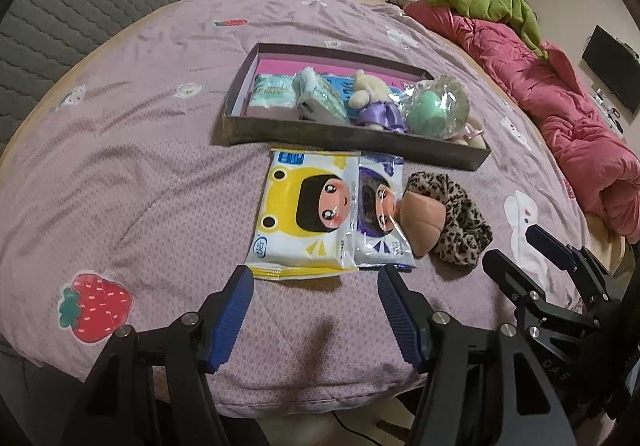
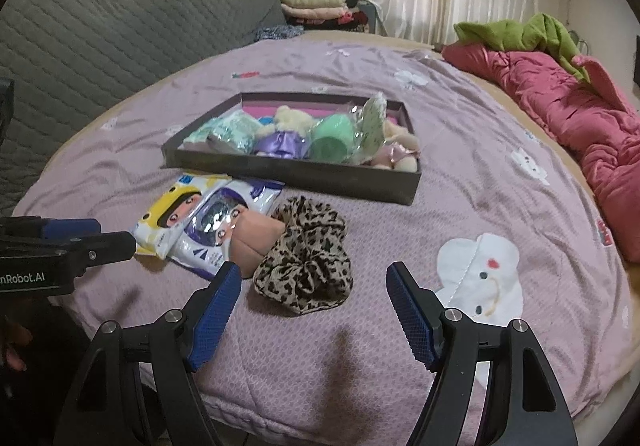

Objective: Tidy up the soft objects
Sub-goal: 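Move left tool to the yellow wipe pack while right tool approaches the leopard scrunchie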

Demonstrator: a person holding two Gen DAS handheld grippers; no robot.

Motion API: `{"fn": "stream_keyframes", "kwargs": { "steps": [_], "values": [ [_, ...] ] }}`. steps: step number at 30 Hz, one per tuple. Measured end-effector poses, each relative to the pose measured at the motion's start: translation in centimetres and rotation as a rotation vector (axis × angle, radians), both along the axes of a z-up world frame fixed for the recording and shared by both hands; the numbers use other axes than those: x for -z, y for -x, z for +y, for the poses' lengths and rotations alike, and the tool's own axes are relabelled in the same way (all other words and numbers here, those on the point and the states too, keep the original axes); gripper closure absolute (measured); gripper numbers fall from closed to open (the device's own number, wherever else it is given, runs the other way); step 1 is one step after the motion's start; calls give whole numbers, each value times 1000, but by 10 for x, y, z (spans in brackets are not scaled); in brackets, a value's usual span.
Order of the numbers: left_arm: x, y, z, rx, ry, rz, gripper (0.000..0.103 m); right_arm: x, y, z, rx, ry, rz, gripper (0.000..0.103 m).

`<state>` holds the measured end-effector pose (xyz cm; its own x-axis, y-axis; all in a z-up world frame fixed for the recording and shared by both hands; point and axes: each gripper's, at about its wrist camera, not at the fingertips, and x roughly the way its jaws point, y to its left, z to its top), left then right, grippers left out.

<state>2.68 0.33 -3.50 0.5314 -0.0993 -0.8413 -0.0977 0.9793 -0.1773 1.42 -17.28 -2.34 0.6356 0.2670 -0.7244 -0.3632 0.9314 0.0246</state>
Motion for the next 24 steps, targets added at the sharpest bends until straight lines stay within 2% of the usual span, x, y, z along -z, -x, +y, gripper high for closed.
{"fn": "stream_keyframes", "kwargs": {
  "steps": [7, 14, 21, 24],
  "values": [
    [13, -4, -1, -9, -5, 25, 39, 17, -10, 2, 0, 10, 46, 27],
    [21, -16, -3, -13, -5, 37, 39, 25, -16, 3, -4, 7, 53, 27],
    [31, -28, -4, -23, -47, 46, 39, 32, -21, 10, -30, 23, 51, 27],
    [32, -31, -1, -27, -51, 45, 35, 36, -24, 12, -36, 31, 56, 27]
  ]
}}
